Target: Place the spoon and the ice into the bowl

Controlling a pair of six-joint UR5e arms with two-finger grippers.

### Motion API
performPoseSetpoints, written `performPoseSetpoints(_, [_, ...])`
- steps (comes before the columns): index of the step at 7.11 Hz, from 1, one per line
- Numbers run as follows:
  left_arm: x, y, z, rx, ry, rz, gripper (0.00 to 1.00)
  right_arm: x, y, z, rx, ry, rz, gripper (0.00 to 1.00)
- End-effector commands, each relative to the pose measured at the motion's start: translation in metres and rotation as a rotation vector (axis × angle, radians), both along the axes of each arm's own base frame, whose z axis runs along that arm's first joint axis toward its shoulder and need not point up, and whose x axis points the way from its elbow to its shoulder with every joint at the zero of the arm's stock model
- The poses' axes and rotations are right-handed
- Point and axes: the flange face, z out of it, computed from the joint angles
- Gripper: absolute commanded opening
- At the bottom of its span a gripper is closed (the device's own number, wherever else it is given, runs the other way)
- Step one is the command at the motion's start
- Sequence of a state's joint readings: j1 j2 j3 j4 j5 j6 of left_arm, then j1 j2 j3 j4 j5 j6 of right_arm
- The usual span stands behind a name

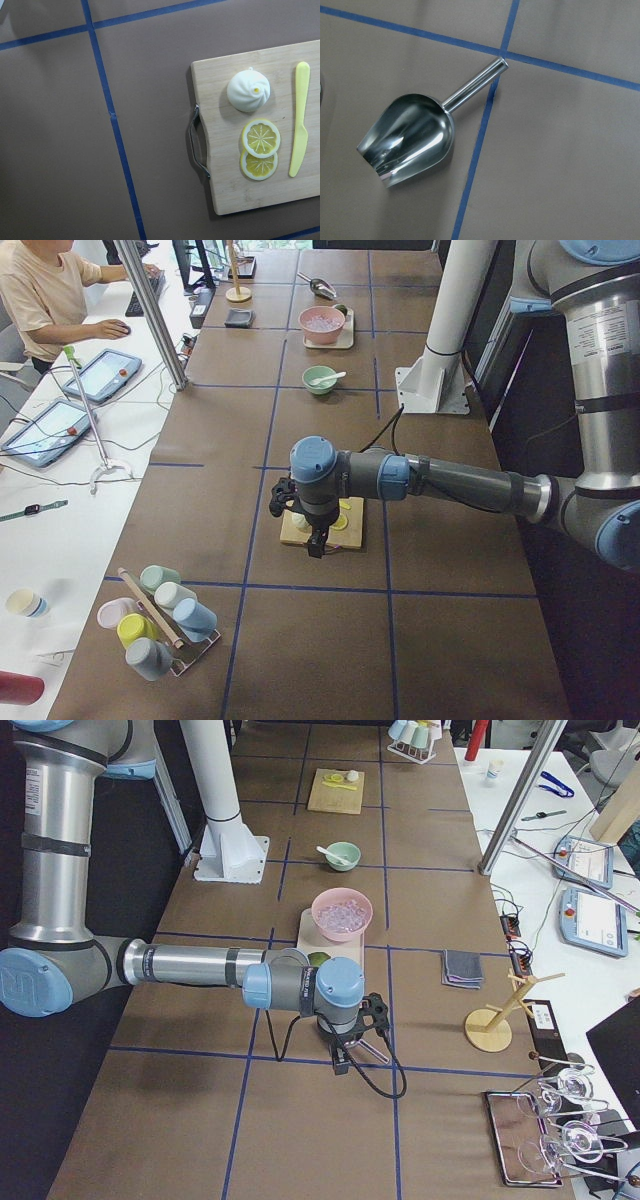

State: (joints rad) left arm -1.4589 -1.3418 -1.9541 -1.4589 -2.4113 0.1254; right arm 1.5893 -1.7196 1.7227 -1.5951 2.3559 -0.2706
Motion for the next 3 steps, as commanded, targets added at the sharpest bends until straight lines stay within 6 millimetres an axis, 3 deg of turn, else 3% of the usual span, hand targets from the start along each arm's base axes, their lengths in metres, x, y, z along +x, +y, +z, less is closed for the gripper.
performPoseSetpoints(1, [-0.0003, -0.0027, 0.0029, -0.012, -0.001, -0.002, 1.0, 0.0, -0.0002, -0.0008, 0.008, 0.001, -0.005, 1.0])
performPoseSetpoints(3, [0.0003, -0.0025, -0.0064, 0.003, 0.0, -0.001, 1.0, -0.0001, -0.0004, -0.0024, 0.011, 0.0, -0.005, 1.0])
